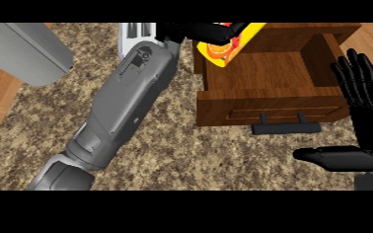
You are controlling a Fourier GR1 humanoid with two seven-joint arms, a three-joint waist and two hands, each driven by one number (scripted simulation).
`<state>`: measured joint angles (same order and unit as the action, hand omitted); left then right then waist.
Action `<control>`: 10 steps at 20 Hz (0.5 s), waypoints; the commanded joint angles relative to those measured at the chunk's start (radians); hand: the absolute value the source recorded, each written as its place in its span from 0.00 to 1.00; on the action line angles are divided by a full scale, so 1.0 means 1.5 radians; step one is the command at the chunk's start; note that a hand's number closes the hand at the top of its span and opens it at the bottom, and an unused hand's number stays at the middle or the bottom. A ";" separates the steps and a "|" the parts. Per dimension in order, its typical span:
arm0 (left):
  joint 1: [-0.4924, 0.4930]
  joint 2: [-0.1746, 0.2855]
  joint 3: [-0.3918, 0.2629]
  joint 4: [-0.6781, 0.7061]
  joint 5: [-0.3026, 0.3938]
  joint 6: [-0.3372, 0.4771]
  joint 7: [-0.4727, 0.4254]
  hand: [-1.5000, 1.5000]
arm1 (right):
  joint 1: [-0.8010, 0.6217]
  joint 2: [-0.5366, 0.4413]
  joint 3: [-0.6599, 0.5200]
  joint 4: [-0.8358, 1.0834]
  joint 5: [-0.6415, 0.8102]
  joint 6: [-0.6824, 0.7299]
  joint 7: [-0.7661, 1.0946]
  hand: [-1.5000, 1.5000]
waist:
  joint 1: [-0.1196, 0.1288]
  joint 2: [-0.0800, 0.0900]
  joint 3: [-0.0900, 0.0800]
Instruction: Pick up the cup, place it into the drawer and close the drawer
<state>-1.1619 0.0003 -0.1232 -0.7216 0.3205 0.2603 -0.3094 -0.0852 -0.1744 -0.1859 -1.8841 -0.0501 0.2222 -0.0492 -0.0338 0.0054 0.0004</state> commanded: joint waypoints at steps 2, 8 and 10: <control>-0.043 0.000 -0.074 0.086 0.081 0.048 -0.031 1.00 | -0.006 -0.012 -0.006 0.010 -0.002 0.010 0.000 0.00 | -0.010 0.002 0.000; -0.053 0.000 -0.143 0.146 0.131 0.044 -0.055 1.00 | -0.032 -0.011 -0.014 0.007 -0.022 0.005 0.020 0.00 | -0.019 0.004 0.000; -0.049 0.000 -0.157 0.157 0.139 0.050 -0.059 1.00 | -0.030 0.010 0.029 -0.016 0.009 -0.008 0.041 0.00 | -0.016 0.003 0.000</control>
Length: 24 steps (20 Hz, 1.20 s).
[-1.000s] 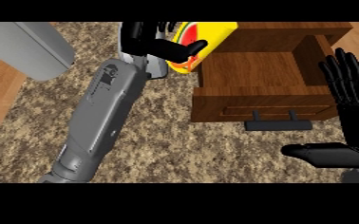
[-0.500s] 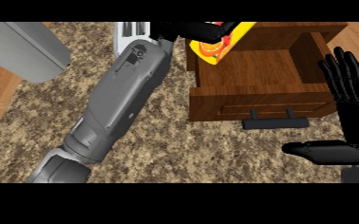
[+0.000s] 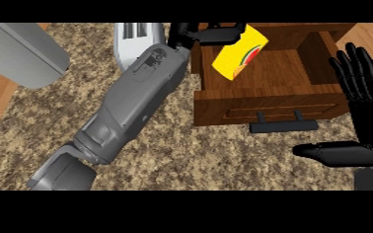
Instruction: Pick up the cup, place it into the drawer and close the drawer
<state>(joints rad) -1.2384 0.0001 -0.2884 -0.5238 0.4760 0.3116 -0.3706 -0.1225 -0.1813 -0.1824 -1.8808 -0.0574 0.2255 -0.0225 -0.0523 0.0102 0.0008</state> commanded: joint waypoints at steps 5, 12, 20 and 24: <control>-0.014 0.000 -0.134 0.057 0.043 0.063 0.024 1.00 | 0.007 -0.015 -0.004 -0.003 -0.015 0.029 -0.018 0.00 | -0.029 0.004 0.001; -0.005 0.000 -0.220 0.061 0.061 0.076 0.068 0.00 | 0.002 0.012 0.014 -0.004 0.004 0.003 -0.016 0.00 | -0.030 0.005 0.000; 0.010 0.000 -0.261 0.036 0.084 0.133 0.028 0.00 | -0.025 -0.001 -0.007 0.031 -0.028 0.019 -0.018 0.00 | -0.019 0.006 0.000; -0.011 0.000 -0.242 0.013 0.111 0.135 -0.002 0.00 | -0.028 -0.001 -0.008 0.010 -0.139 0.078 0.013 0.00 | -0.016 0.004 0.000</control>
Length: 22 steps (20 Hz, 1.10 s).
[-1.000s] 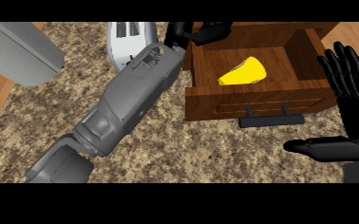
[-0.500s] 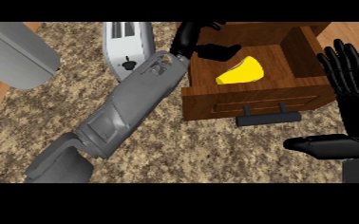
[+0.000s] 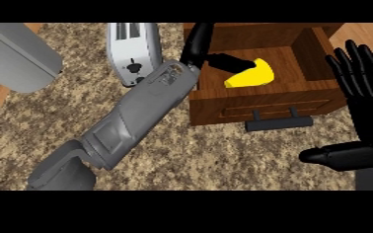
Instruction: Pick up the cup, place it into the drawer and close the drawer
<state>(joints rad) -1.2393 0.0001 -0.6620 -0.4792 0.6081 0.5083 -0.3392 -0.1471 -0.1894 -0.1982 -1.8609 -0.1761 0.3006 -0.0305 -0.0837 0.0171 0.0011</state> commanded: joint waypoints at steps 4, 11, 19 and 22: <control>-0.046 0.000 0.035 -0.034 0.050 0.005 -0.034 0.00 | 0.014 -0.014 0.018 -0.034 -0.054 0.056 0.020 1.00 | 0.018 -0.005 0.000; -0.044 0.013 0.091 -0.054 0.046 -0.007 -0.003 0.00 | 0.088 -0.092 0.016 -0.088 0.012 0.124 0.013 1.00 | 0.045 -0.012 -0.001; 0.056 0.123 0.114 -0.205 0.039 -0.022 0.056 0.00 | 0.081 -0.081 0.070 -0.107 0.176 0.072 0.036 1.00 | 0.065 -0.016 -0.001; 0.122 0.163 0.113 -0.298 0.039 -0.020 0.073 0.00 | 0.092 -0.053 0.109 -0.078 0.258 0.035 0.019 1.00 | 0.075 -0.018 -0.001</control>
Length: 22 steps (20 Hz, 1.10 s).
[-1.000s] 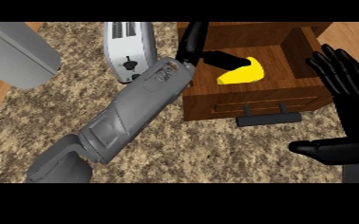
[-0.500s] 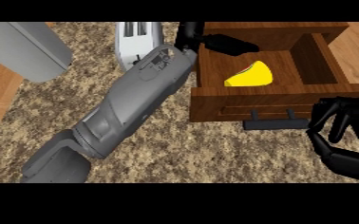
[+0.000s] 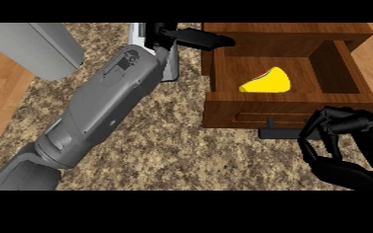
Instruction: Pick up the cup, place it into the drawer and close the drawer
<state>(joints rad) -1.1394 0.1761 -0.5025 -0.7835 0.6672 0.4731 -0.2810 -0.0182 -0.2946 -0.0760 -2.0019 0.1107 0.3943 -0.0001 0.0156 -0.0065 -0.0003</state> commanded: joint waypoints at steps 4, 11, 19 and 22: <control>0.099 0.120 0.049 -0.131 0.007 -0.043 0.047 0.00 | -0.022 0.018 0.048 0.063 0.144 -0.059 -0.031 1.00 | 0.002 0.002 0.000; 0.217 0.150 0.060 -0.230 0.009 -0.059 0.030 0.00 | -0.088 0.015 0.168 0.196 0.359 -0.127 -0.069 1.00 | 0.013 0.004 0.000; 0.361 0.239 0.102 -0.349 0.028 -0.109 0.032 0.00 | -0.191 0.009 0.215 0.413 0.518 -0.217 -0.116 1.00 | 0.017 0.004 0.000; 0.379 0.225 0.108 -0.366 0.019 -0.105 0.032 0.00 | -0.291 0.041 0.185 0.589 0.530 -0.269 -0.157 1.00 | 0.015 0.007 0.001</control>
<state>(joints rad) -0.6402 0.5025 -0.3550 -1.2698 0.7040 0.3181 -0.2360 -0.3272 -0.2600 0.2225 -1.3374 0.8574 0.0599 -0.1803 0.0432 0.0026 0.0004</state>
